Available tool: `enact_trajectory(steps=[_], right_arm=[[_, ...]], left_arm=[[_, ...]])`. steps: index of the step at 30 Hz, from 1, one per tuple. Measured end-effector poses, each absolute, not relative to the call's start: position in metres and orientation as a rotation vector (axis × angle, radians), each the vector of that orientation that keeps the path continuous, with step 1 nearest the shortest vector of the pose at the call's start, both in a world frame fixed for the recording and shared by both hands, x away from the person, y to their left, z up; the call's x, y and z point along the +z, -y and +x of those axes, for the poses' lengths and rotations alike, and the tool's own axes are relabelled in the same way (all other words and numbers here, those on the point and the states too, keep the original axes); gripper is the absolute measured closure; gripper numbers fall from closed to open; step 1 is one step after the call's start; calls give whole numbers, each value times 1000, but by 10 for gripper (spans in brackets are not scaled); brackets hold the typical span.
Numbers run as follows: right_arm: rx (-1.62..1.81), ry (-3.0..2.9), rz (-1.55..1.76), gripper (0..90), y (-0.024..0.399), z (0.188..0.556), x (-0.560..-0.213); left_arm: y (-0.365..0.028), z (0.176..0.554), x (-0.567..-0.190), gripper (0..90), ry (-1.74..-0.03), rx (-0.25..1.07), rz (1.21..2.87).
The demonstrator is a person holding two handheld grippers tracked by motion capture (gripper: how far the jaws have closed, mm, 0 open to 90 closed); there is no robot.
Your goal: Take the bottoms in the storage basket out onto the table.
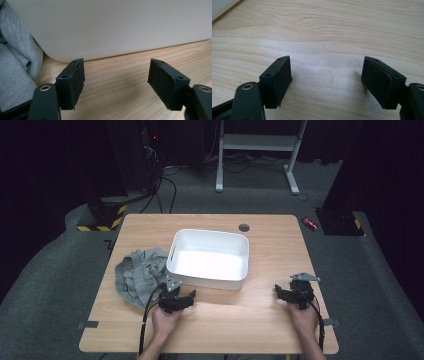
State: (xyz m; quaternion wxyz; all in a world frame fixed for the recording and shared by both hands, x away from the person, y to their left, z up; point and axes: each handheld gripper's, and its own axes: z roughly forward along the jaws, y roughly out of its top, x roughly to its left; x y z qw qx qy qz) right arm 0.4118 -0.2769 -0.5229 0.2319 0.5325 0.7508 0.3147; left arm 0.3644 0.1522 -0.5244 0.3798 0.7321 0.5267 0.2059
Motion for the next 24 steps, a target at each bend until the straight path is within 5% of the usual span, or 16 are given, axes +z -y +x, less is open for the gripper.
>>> enact_trajectory(steps=[24], right_arm=[[865, -2064, 1461, 237, 277, 412, -523]], left_arm=[[-141, 369, -527, 280, -1334, 604, 1965]])
